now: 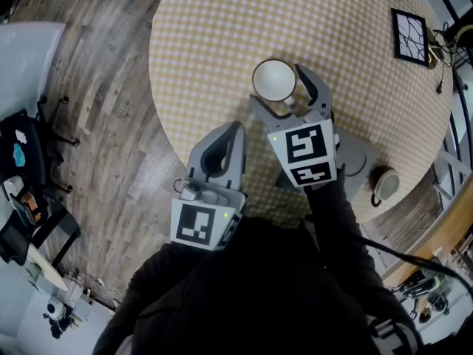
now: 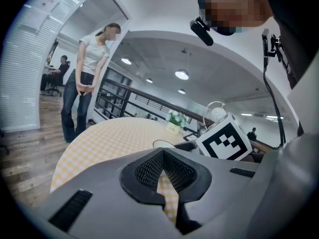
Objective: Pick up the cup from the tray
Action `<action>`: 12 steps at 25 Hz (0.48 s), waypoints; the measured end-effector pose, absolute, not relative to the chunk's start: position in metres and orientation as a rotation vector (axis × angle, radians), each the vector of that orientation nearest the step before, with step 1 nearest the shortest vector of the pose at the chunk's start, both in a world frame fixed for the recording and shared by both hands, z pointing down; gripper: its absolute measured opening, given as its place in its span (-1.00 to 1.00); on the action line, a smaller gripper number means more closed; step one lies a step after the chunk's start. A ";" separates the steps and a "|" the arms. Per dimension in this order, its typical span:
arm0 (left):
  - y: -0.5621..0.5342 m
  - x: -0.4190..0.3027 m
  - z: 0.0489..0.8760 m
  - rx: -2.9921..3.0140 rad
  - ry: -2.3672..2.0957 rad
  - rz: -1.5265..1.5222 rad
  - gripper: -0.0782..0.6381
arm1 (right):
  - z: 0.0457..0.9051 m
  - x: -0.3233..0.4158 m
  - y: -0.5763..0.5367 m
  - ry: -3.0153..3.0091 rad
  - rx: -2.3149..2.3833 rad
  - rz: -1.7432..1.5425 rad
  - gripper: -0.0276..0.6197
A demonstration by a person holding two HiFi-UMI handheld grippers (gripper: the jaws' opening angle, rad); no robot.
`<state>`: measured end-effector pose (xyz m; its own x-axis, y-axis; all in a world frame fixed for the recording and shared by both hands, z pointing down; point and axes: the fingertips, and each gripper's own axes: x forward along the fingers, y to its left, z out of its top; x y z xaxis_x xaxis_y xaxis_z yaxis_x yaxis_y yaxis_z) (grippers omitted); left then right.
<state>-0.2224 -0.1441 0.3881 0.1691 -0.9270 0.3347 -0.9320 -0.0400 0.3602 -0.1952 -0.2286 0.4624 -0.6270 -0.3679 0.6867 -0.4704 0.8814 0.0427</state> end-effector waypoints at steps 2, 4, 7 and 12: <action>-0.140 -0.218 0.378 1.989 -1.753 0.017 -0.77 | 0.446 -0.190 -0.224 -2.337 0.626 0.175 0.30; -0.134 -0.211 0.369 2.020 -1.754 0.023 -0.77 | 0.428 -0.180 -0.218 -2.365 0.671 0.173 0.30; -0.121 -0.194 0.355 2.067 -1.751 0.025 -0.77 | 0.396 -0.156 -0.203 -2.426 0.758 0.163 0.30; -0.101 -0.152 0.321 2.195 -1.742 0.006 -0.77 | 0.344 -0.100 -0.164 -2.580 0.899 0.264 0.28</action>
<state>-0.1522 -0.1007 0.3213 0.2493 -0.9454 0.2102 -0.9468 -0.1923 0.2581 -0.1005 -0.1643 0.3444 -0.7164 -0.5545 0.4235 -0.6288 0.7762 -0.0474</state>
